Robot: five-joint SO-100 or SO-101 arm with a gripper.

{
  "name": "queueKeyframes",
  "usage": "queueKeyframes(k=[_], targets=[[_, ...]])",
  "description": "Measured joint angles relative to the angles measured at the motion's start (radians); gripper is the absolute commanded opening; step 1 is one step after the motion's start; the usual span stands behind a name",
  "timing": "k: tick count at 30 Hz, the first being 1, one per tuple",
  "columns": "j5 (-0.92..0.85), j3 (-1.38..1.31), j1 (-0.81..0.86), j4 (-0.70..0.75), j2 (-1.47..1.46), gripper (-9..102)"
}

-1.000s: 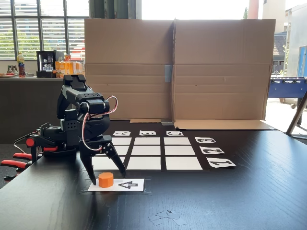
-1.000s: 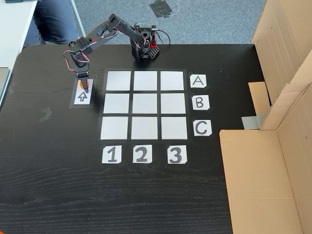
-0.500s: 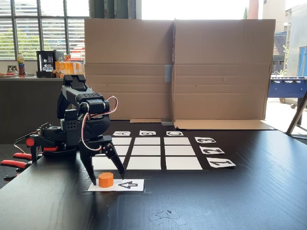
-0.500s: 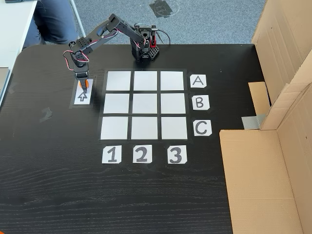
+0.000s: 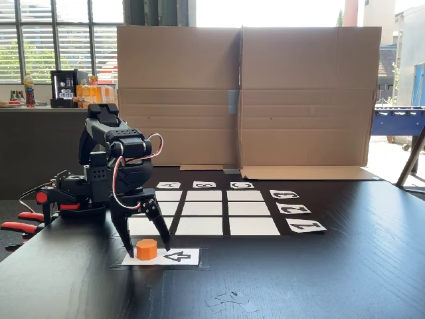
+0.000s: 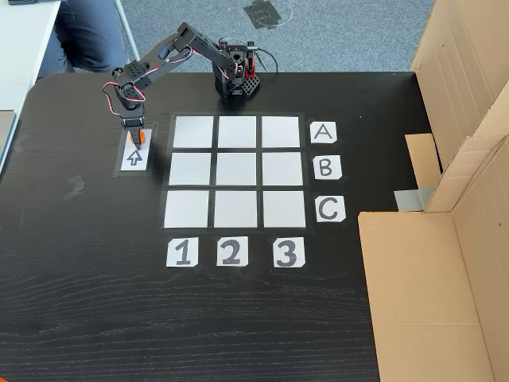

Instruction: Pick up the round, orange token and place it in the grid on square A1.

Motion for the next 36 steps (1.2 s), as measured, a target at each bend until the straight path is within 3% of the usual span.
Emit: queueKeyframes(k=[8, 16, 25, 36], targets=[[0.000, 0.000, 0.000, 0.000, 0.000, 8], [0.000, 0.003, -0.002, 0.002, 0.054, 7], [0.005, 0.014, 0.034, 0.083, 0.311, 7], [-0.003, 0.359, 0.041, 0.117, 0.859, 7]])
